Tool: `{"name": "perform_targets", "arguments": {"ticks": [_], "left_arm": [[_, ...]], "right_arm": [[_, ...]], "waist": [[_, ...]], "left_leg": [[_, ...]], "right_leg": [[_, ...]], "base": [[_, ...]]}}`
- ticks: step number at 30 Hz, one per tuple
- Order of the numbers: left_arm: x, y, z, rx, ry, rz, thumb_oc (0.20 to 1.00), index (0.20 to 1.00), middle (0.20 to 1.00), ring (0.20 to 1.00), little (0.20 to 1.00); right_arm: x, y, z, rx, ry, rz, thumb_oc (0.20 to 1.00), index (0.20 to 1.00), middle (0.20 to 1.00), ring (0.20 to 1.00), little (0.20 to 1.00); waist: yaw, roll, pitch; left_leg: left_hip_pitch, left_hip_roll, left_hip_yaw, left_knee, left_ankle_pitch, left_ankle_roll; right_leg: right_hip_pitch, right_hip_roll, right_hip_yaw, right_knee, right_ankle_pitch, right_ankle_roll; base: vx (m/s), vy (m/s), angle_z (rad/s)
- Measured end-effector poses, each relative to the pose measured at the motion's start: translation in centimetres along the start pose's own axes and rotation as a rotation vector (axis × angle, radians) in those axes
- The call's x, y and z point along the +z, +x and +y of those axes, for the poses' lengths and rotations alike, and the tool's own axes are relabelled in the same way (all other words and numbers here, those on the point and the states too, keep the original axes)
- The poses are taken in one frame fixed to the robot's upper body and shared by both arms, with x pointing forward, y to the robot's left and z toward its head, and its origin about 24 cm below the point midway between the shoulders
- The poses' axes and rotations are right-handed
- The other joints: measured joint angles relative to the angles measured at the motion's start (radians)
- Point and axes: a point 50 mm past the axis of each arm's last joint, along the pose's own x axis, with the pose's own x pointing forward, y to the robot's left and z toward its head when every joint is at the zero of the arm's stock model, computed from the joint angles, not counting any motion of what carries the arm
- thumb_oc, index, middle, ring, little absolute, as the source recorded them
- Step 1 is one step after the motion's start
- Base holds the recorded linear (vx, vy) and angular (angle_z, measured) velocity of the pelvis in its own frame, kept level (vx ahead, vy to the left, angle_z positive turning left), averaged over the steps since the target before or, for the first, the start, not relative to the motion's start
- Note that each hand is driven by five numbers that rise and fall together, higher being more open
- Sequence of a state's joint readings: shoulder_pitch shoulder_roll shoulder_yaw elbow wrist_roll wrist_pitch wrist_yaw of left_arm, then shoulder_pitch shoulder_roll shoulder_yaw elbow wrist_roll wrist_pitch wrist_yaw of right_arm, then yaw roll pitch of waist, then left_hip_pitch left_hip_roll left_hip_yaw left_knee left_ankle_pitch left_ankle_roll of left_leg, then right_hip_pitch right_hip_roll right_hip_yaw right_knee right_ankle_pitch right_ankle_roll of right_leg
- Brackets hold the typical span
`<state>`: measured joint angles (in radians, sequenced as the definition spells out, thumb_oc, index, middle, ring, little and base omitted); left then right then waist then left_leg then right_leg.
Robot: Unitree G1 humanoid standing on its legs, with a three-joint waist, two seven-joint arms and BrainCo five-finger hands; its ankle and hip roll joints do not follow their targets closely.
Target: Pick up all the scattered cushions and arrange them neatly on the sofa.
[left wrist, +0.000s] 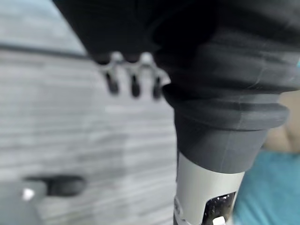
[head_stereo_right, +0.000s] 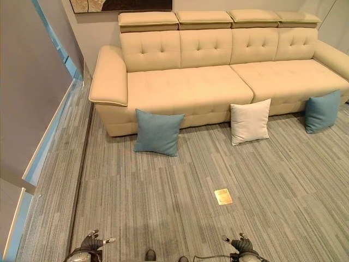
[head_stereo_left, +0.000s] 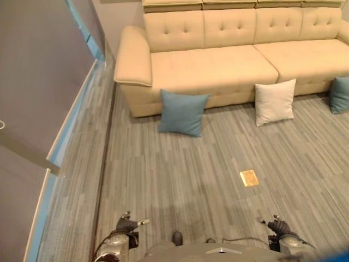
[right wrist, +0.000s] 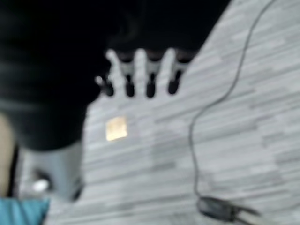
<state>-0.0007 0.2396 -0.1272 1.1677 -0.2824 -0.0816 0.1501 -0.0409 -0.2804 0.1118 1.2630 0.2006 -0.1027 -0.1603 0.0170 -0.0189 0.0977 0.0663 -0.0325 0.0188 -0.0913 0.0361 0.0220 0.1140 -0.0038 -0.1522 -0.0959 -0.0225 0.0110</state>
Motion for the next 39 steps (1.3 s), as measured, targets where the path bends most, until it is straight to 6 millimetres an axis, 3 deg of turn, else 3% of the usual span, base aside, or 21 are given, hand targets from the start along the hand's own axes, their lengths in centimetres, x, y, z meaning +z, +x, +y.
{"name": "perform_targets", "arguments": {"ticks": [7,18,39], "left_arm": [[-2.5,-0.4,0.5,-0.005,0.049,0.086,1.0,1.0,1.0,1.0,1.0],[-4.7,-0.9,1.1,0.008,0.099,0.175,1.0,1.0,1.0,1.0,1.0],[-4.2,-0.8,0.9,-0.009,0.123,0.165,1.0,1.0,1.0,1.0,1.0]], "right_arm": [[-1.8,-0.3,-0.1,0.001,-0.059,0.066,1.0,1.0,1.0,1.0,1.0],[-2.8,-0.5,-0.1,0.008,-0.129,0.108,1.0,1.0,1.0,1.0,1.0],[-2.9,-0.5,0.3,0.031,-0.196,0.104,1.0,1.0,1.0,1.0,1.0]], "waist": [[-0.001,0.002,-0.002],[0.0,0.003,-0.028],[0.001,-0.007,0.002]], "left_leg": [[0.001,0.0,-0.001,0.0,0.003,0.005],[0.004,0.0,-0.001,0.0,0.003,0.005],[0.0,-0.002,-0.003,-0.002,0.002,0.004]], "right_leg": [[0.001,0.0,0.0,0.0,0.003,-0.005],[0.003,0.0,-0.001,0.0,0.003,-0.005],[0.002,-0.001,-0.002,0.0,0.003,-0.005]], "base": [[0.0,0.0,0.0],[0.0,0.0,0.0],[0.01,0.006,0.0]]}}
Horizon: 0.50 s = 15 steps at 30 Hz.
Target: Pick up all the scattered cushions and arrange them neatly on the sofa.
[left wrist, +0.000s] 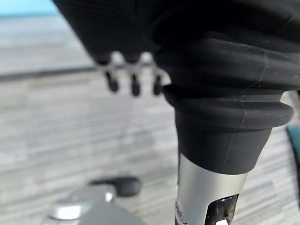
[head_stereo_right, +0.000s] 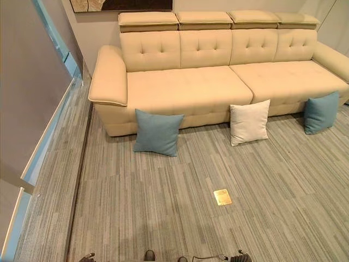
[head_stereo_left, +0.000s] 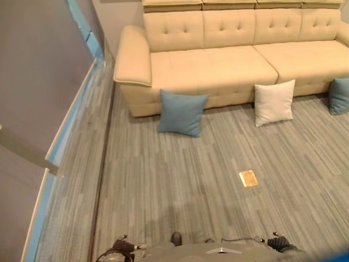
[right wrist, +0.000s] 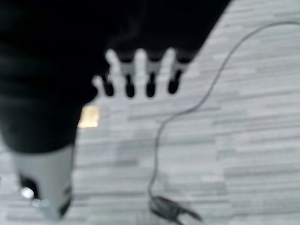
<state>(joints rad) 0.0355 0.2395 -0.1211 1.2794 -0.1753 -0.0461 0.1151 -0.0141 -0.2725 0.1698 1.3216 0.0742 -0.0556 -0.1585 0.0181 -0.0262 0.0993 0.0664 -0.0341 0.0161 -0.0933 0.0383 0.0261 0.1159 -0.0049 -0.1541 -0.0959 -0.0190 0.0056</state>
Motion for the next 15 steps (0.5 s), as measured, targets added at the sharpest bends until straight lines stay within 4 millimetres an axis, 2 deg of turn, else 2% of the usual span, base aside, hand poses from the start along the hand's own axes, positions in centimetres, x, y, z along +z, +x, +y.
{"name": "perform_targets", "arguments": {"ticks": [8,12,15], "left_arm": [[0.1,0.0,0.0,0.0,0.001,-0.001,1.0,1.0,1.0,1.0,1.0],[1.2,0.2,-0.1,-0.005,0.033,-0.031,1.0,1.0,1.0,1.0,1.0],[3.2,0.3,-0.4,-0.014,0.053,-0.08,1.0,1.0,1.0,1.0,1.0]], "right_arm": [[0.6,0.1,0.0,0.001,-0.001,-0.014,1.0,1.0,1.0,1.0,1.0],[1.7,0.2,0.2,0.011,-0.045,-0.045,1.0,1.0,1.0,1.0,1.0],[3.6,0.3,0.3,0.012,-0.051,-0.092,1.0,1.0,1.0,1.0,1.0]], "waist": [[0.001,-0.002,0.001],[0.013,-0.012,0.013],[0.035,-0.019,0.052]], "left_leg": [[0.001,0.0,0.001,0.001,0.0,0.0],[-0.02,-0.001,0.006,0.014,0.0,0.0],[-0.05,0.0,0.024,0.016,-0.006,0.005]], "right_leg": [[-0.001,0.0,0.001,0.001,0.0,0.0],[-0.025,0.0,0.006,0.012,0.001,0.002],[-0.092,-0.003,0.028,0.081,-0.006,0.01]], "base": [[0.0,0.022,-0.01],[-0.05,0.071,-0.04],[-0.02,0.17,-0.24]]}}
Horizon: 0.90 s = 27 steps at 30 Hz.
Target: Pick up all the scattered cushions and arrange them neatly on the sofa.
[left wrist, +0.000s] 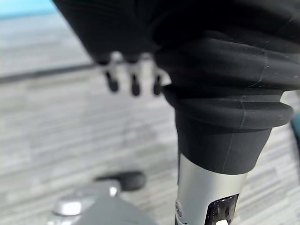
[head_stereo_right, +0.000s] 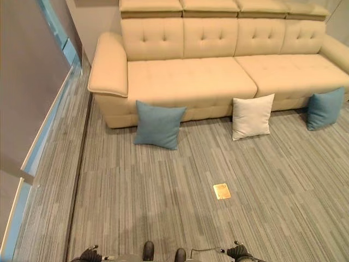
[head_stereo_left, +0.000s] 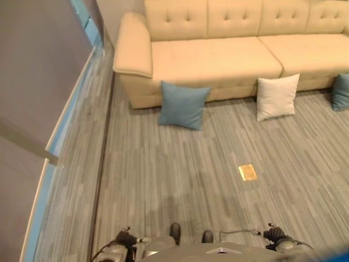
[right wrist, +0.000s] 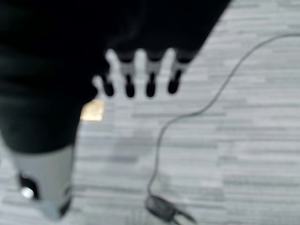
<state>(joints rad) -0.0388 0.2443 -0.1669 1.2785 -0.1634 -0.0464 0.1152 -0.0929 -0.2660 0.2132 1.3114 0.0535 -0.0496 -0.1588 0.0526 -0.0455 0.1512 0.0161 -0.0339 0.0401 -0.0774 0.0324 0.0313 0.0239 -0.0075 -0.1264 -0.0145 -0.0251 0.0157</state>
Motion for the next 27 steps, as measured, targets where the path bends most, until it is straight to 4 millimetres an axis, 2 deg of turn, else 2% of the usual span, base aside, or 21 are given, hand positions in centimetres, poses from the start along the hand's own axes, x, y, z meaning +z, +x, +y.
{"name": "perform_targets", "arguments": {"ticks": [1,4,5,6,7,9,12,13,15,17,18,20,21,22,23,24,26,27], "left_arm": [[0.4,0.1,0.0,0.0,0.0,-0.009,1.0,1.0,1.0,1.0,1.0],[1.5,0.2,0.0,0.001,0.0,-0.037,1.0,1.0,1.0,1.0,1.0],[2.6,0.3,0.0,0.0,0.0,-0.063,1.0,1.0,1.0,1.0,1.0],[2.6,0.3,0.0,0.0,0.007,-0.064,1.0,1.0,1.0,1.0,1.0],[2.8,0.3,0.0,0.0,0.007,-0.068,1.0,1.0,1.0,1.0,1.0],[3.0,0.4,-0.1,-0.002,0.007,-0.073,1.0,1.0,1.0,1.0,1.0],[2.9,0.3,0.0,0.0,0.005,-0.07,1.0,1.0,1.0,1.0,1.0],[2.9,0.3,0.0,-0.001,0.003,-0.07,1.0,1.0,1.0,1.0,1.0],[3.1,0.3,-0.2,-0.006,0.002,-0.077,1.0,1.0,1.0,1.0,1.0],[3.1,0.3,-0.3,-0.011,0.007,-0.076,1.0,1.0,1.0,1.0,1.0],[2.7,0.3,-0.9,-0.027,0.019,-0.07,1.0,1.0,1.0,1.0,1.0],[2.5,0.2,-1.4,-0.041,0.023,-0.068,1.0,1.0,1.0,1.0,1.0],[2.6,0.2,-1.5,-0.044,0.016,-0.072,1.0,1.0,1.0,1.0,1.0],[3.2,0.2,-1.7,-0.046,0.02,-0.087,1.0,1.0,1.0,1.0,1.0],[3.5,0.2,-1.8,-0.048,0.016,-0.093,1.0,1.0,1.0,1.0,1.0],[4.4,0.3,-1.9,-0.052,0.014,-0.116,1.0,1.0,1.0,1.0,1.0],[5.2,0.2,-1.9,-0.057,0.017,-0.142,1.0,1.0,1.0,1.0,1.0],[5.6,0.2,-2.0,-0.06,0.015,-0.16,1.0,1.0,1.0,1.0,1.0]], "right_arm": [[1.2,0.2,-0.1,-0.002,0.003,-0.028,1.0,1.0,1.0,1.0,1.0],[2.0,0.2,0.0,0.003,0.006,-0.056,1.0,1.0,1.0,1.0,1.0],[2.2,0.2,0.3,0.008,0.001,-0.061,1.0,1.0,1.0,1.0,1.0],[2.7,0.2,0.5,0.014,-0.004,-0.076,1.0,1.0,1.0,1.0,1.0],[2.8,0.2,0.7,0.023,-0.01,-0.085,1.0,1.0,1.0,1.0,1.0],[3.1,0.1,1.0,0.033,-0.015,-0.099,1.0,1.0,1.0,1.0,1.0],[3.5,0.1,1.2,0.04,-0.013,-0.118,1.0,1.0,1.0,1.0,1.0],[3.7,0.1,1.2,0.041,-0.012,-0.127,1.0,1.0,1.0,1.0,1.0],[3.4,0.0,1.2,0.043,-0.013,-0.117,1.0,1.0,1.0,1.0,1.0],[2.3,0.0,1.3,0.049,-0.023,-0.088,1.0,1.0,1.0,1.0,1.0],[1.2,-0.1,1.3,0.05,-0.022,-0.055,1.0,1.0,1.0,1.0,1.0],[0.2,-0.2,1.3,0.053,-0.024,-0.031,1.0,1.0,1.0,1.0,1.0],[1.2,-0.1,1.0,0.045,-0.011,-0.062,1.0,1.0,1.0,1.0,1.0],[1.3,-0.1,0.8,0.039,-0.011,-0.068,1.0,1.0,1.0,1.0,1.0],[1.4,-0.1,0.7,0.037,-0.011,-0.073,1.0,1.0,1.0,1.0,1.0],[2.1,0.0,0.7,0.037,-0.027,-0.088,1.0,1.0,1.0,1.0,1.0],[2.3,0.1,0.8,0.04,-0.031,-0.08,1.0,1.0,1.0,1.0,1.0],[2.2,0.1,0.6,0.035,-0.034,-0.078,1.0,1.0,1.0,1.0,1.0]], "waist": [[-0.003,0.008,0.022],[-0.007,0.02,0.051],[-0.009,0.026,0.062],[-0.013,0.031,0.068],[-0.02,0.029,0.068],[-0.023,0.021,0.068],[-0.035,0.001,0.072],[-0.043,-0.006,0.069],[-0.065,-0.01,0.066],[-0.089,-0.014,0.057],[-0.1,0.006,0.043],[-0.088,0.012,0.02],[-0.091,0.008,0.01],[-0.092,-0.004,0.012],[-0.086,-0.009,0.012],[-0.059,-0.033,0.016],[-0.054,-0.045,0.023],[-0.052,-0.043,0.023]], "left_leg": [[0.002,0.003,0.005,-0.007,-0.001,0.01],[0.002,0.01,0.004,-0.009,0.011,0.027],[0.005,0.009,-0.008,-0.008,0.001,0.039],[0.008,0.012,-0.012,-0.008,0.003,0.045],[0.01,0.008,-0.016,-0.01,0.002,0.048],[0.027,-0.003,-0.016,-0.014,-0.008,0.062],[0.05,-0.018,-0.02,-0.014,-0.026,0.07],[0.051,-0.02,-0.038,-0.007,-0.035,0.078],[0.067,-0.021,-0.077,-0.013,-0.05,0.068],[0.09,-0.017,-0.142,0.004,-0.09,0.043],[0.117,0.003,-0.176,0.017,-0.106,0.017],[0.107,0.018,-0.16,0.109,-0.135,-0.033],[0.029,0.014,-0.137,0.288,-0.17,-0.097],[-0.062,0.01,-0.09,0.448,-0.186,-0.119],[-0.094,0.009,-0.071,0.505,-0.181,-0.124],[-0.194,0.039,-0.01,0.643,-0.177,-0.126],[-0.216,0.057,0.011,0.578,-0.176,-0.126],[-0.205,0.063,0.008,0.446,-0.161,-0.116]], "right_leg": [[-0.031,-0.003,0.003,0.063,-0.012,0.018],[-0.095,-0.013,0.001,0.194,-0.035,0.045],[-0.146,-0.016,0.007,0.302,-0.04,0.047],[-0.204,-0.023,0.002,0.394,-0.052,0.06],[-0.232,-0.034,0.002,0.432,-0.083,0.067],[-0.271,-0.054,0.003,0.359,-0.084,0.081],[-0.303,-0.069,0.005,0.267,-0.043,0.098],[-0.314,-0.059,0.025,0.202,-0.016,0.112],[-0.31,-0.042,0.029,0.141,0.032,0.097],[-0.237,-0.025,0.064,0.072,0.081,0.077],[-0.197,-0.003,0.065,0.066,0.099,0.054],[-0.135,0.013,0.047,0.029,0.108,-0.013],[-0.094,0.011,0.025,-0.01,0.108,-0.051],[-0.081,0.003,0.006,-0.03,0.11,-0.063],[-0.082,0.004,0.007,-0.033,0.113,-0.073],[-0.055,0.004,-0.004,-0.069,0.1,-0.113],[-0.038,0.007,-0.021,-0.076,0.095,-0.123],[-0.023,0.017,-0.031,-0.076,0.084,-0.126]], "base": [[0.0,0.08,-0.19],[0.08,0.103,-0.01],[0.19,0.098,0.05],[0.19,0.036,0.13],[0.22,-0.003,0.06],[0.25,-0.03,0.03],[0.29,-0.043,0.1],[0.3,-0.057,0.38],[0.34,-0.103,0.6],[0.34,-0.12,0.99],[0.18,-0.065,1.1],[0.17,-0.171,0.64],[0.16,-0.23,0.47],[0.1,-0.153,0.4],[0.16,-0.112,0.28],[0.19,-0.075,0.24],[0.21,-0.012,0.25],[0.39,0.069,0.18]]}}
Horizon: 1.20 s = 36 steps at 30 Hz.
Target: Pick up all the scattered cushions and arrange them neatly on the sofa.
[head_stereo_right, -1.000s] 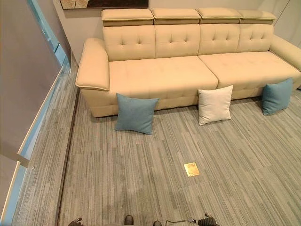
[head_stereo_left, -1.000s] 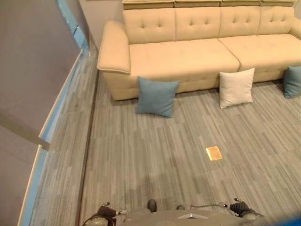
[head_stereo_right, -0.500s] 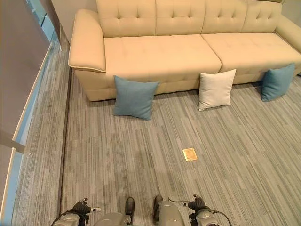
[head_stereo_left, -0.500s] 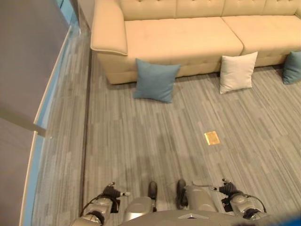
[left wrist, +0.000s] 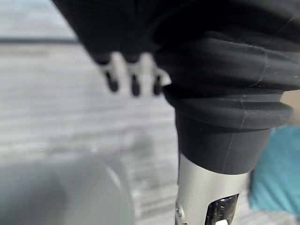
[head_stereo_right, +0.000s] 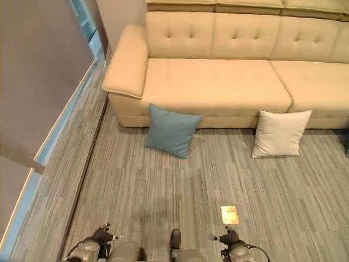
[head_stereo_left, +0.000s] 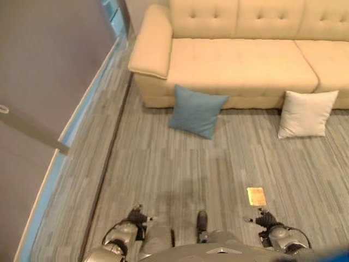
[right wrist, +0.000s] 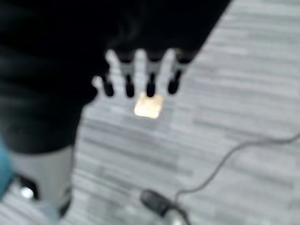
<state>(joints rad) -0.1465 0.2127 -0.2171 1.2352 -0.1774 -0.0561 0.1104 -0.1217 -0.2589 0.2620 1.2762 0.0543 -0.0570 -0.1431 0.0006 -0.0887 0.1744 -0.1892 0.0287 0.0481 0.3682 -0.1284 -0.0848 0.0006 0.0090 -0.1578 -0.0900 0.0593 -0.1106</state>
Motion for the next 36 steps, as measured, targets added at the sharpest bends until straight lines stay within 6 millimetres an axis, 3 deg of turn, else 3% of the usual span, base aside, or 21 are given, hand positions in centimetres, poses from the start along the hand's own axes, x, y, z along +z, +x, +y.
{"name": "perform_targets", "arguments": {"ticks": [1,3,5,8,9,10,12,15,17,20,22,24,25,26,28,30,31,32,34,36], "left_arm": [[-0.4,-0.1,0.3,0.007,0.002,0.013,1.0,1.0,1.0,1.0,1.0],[-0.3,0.0,0.3,0.008,0.001,0.01,1.0,1.0,1.0,1.0,1.0],[0.0,0.0,0.4,0.01,-0.001,0.001,1.0,1.0,1.0,1.0,1.0],[-1.2,-0.2,0.6,0.016,-0.008,0.035,1.0,1.0,1.0,1.0,1.0],[-1.6,-0.3,0.5,0.015,-0.012,0.044,1.0,1.0,1.0,1.0,1.0],[-2.3,-0.4,0.7,0.019,-0.01,0.065,1.0,1.0,1.0,1.0,1.0],[-2.0,-0.4,0.9,0.024,-0.008,0.055,1.0,1.0,1.0,1.0,1.0],[-1.8,-0.3,1.3,0.032,-0.002,0.052,1.0,1.0,1.0,1.0,1.0],[-1.2,-0.2,2.6,0.058,0.026,0.033,1.0,1.0,1.0,1.0,1.0],[-0.6,0.0,3.0,0.068,0.036,0.026,1.0,1.0,1.0,1.0,1.0],[-1.0,-0.1,2.8,0.067,0.032,0.043,1.0,1.0,1.0,1.0,1.0],[-1.1,-0.1,2.8,0.069,0.021,0.049,1.0,1.0,1.0,1.0,1.0],[-1.5,-0.1,3.0,0.074,0.016,0.062,1.0,1.0,1.0,1.0,1.0],[-1.6,-0.1,2.9,0.074,0.015,0.064,1.0,1.0,1.0,1.0,1.0],[-2.1,-0.3,2.6,0.065,0.021,0.077,1.0,1.0,1.0,1.0,1.0],[-3.2,-0.5,1.8,0.045,0.015,0.103,1.0,1.0,1.0,1.0,1.0],[-3.4,-0.6,1.4,0.035,0.012,0.108,1.0,1.0,1.0,1.0,1.0],[-3.5,-0.6,0.9,0.023,0.008,0.109,1.0,1.0,1.0,1.0,1.0],[-3.9,-0.8,0.3,0.01,0.0,0.121,1.0,1.0,1.0,1.0,1.0],[-4.1,-0.8,-0.2,-0.008,-0.009,0.121,1.0,1.0,1.0,1.0,1.0]], "right_arm": [[0.7,0.1,-0.1,-0.003,0.002,-0.017,1.0,1.0,1.0,1.0,1.0],[0.2,0.1,0.0,-0.001,0.0,0.0,1.0,1.0,1.0,1.0,1.0],[-0.5,0.0,0.0,0.001,-0.001,0.019,1.0,1.0,1.0,1.0,1.0],[-0.8,-0.1,0.1,0.004,-0.002,0.031,1.0,1.0,1.0,1.0,1.0],[-0.8,-0.1,0.1,0.003,-0.003,0.033,1.0,1.0,1.0,1.0,1.0],[-1.3,-0.2,0.4,0.009,-0.003,0.048,1.0,1.0,1.0,1.0,1.0],[-0.8,-0.1,0.5,0.012,0.004,0.03,1.0,1.0,1.0,1.0,1.0],[1.5,0.1,0.4,0.011,0.009,-0.046,1.0,1.0,1.0,1.0,1.0],[1.8,0.0,1.2,0.035,-0.001,-0.077,1.0,1.0,1.0,1.0,1.0],[2.6,0.0,1.0,0.031,0.001,-0.103,1.0,1.0,1.0,1.0,1.0],[3.2,0.1,0.9,0.029,0.002,-0.12,1.0,1.0,1.0,1.0,1.0],[2.4,-0.1,1.2,0.038,0.004,-0.105,1.0,1.0,1.0,1.0,1.0],[2.3,-0.1,1.4,0.04,0.005,-0.098,1.0,1.0,1.0,1.0,1.0],[2.0,-0.2,1.4,0.041,0.005,-0.092,1.0,1.0,1.0,1.0,1.0],[1.0,-0.2,1.4,0.042,-0.007,-0.055,1.0,1.0,1.0,1.0,1.0],[0.2,-0.3,1.3,0.039,-0.02,-0.028,1.0,1.0,1.0,1.0,1.0],[0.1,-0.3,1.3,0.039,-0.021,-0.025,1.0,1.0,1.0,1.0,1.0],[-0.3,-0.3,1.2,0.037,-0.022,-0.018,1.0,1.0,1.0,1.0,1.0],[-0.3,-0.3,1.0,0.03,-0.012,-0.017,1.0,1.0,1.0,1.0,1.0],[-0.3,-0.3,0.7,0.024,-0.023,-0.023,1.0,1.0,1.0,1.0,1.0]], "waist": [[0.004,-0.002,0.005],[0.004,0.0,0.013],[0.004,0.018,0.035],[0.014,0.039,0.025],[0.017,0.046,0.022],[0.014,0.044,0.019],[0.016,0.04,0.019],[0.015,0.068,0.036],[0.007,0.045,0.02],[0.006,0.04,0.024],[-0.001,0.046,0.026],[-0.034,0.033,0.014],[-0.043,0.028,0.012],[-0.049,0.023,0.009],[-0.055,0.029,-0.004],[-0.06,0.048,-0.034],[-0.064,0.055,-0.04],[-0.061,0.062,-0.056],[-0.045,0.065,-0.062],[-0.035,0.05,-0.078]], "left_leg": [[0.002,0.004,0.002,-0.169,0.032,0.005],[-0.002,0.008,0.008,-0.334,0.124,-0.006],[-0.016,0.03,0.056,-0.375,0.201,-0.004],[-0.01,0.031,0.066,-0.346,0.223,0.014],[0.008,0.017,0.063,-0.353,0.226,0.024],[0.046,0.001,0.058,-0.392,0.262,0.1],[0.073,-0.025,0.059,-0.405,0.241,0.131],[0.151,-0.023,0.083,-0.431,0.207,0.162],[0.195,-0.068,0.079,-0.433,0.168,0.171],[0.255,-0.079,0.076,-0.458,0.127,0.163],[0.293,-0.082,0.084,-0.458,0.101,0.152],[0.327,-0.101,0.079,-0.458,0.057,0.134],[0.347,-0.11,0.08,-0.458,0.055,0.148],[0.363,-0.111,0.078,-0.458,0.038,0.151],[0.428,-0.104,0.069,-0.458,-0.021,0.135],[0.474,-0.078,0.047,-0.427,-0.056,0.092],[0.477,-0.068,0.033,-0.38,-0.061,0.083],[0.465,-0.062,0.024,-0.307,-0.06,0.069],[0.383,-0.043,0.026,-0.052,-0.068,0.035],[0.252,-0.033,0.023,0.211,-0.034,-0.035]], "right_leg": [[0.02,0.0,-0.002,-0.002,-0.04,0.046],[0.036,0.003,-0.022,-0.002,-0.06,0.072],[0.082,0.017,-0.044,-0.005,-0.089,0.073],[0.108,0.022,-0.026,-0.007,-0.124,0.072],[0.121,0.02,-0.019,0.001,-0.128,0.084],[0.121,0.001,-0.014,0.044,-0.156,0.107],[0.091,-0.031,-0.011,0.147,-0.18,0.144],[-0.105,-0.073,0.006,0.624,-0.214,0.198],[-0.222,-0.121,0.028,0.753,-0.244,0.231],[-0.271,-0.113,-0.005,0.623,-0.241,0.22],[-0.277,-0.094,-0.018,0.444,-0.21,0.212],[-0.31,-0.072,0.0,0.22,-0.092,0.231],[-0.313,-0.067,0.004,0.139,-0.047,0.224],[-0.328,-0.065,-0.001,0.129,-0.021,0.217],[-0.312,-0.064,-0.08,0.146,-0.008,0.215],[-0.262,-0.039,-0.087,0.151,0.061,0.131],[-0.228,-0.027,-0.07,0.138,0.08,0.107],[-0.192,-0.008,-0.067,0.107,0.084,0.051],[-0.102,0.002,-0.062,0.044,0.075,0.039],[-0.063,0.006,-0.045,0.014,0.065,0.0]], "base": [[0.48,0.09,0.22],[0.22,0.057,0.27],[0.3,0.141,0.25],[0.29,0.171,-0.17],[0.17,0.15,-0.21],[0.18,0.235,-0.05],[0.22,0.284,-0.04],[0.15,0.13,-0.23],[0.26,0.104,0.26],[0.34,0.04,-0.03],[0.3,-0.02,-0.13],[0.42,-0.041,0.17],[0.29,-0.055,0.12],[0.41,-0.097,0.16],[0.43,-0.102,0.09],[0.25,-0.087,0.12],[0.23,-0.145,0.17],[0.22,-0.146,0.01],[0.09,-0.156,-0.15],[0.13,-0.125,-0.12]]}}
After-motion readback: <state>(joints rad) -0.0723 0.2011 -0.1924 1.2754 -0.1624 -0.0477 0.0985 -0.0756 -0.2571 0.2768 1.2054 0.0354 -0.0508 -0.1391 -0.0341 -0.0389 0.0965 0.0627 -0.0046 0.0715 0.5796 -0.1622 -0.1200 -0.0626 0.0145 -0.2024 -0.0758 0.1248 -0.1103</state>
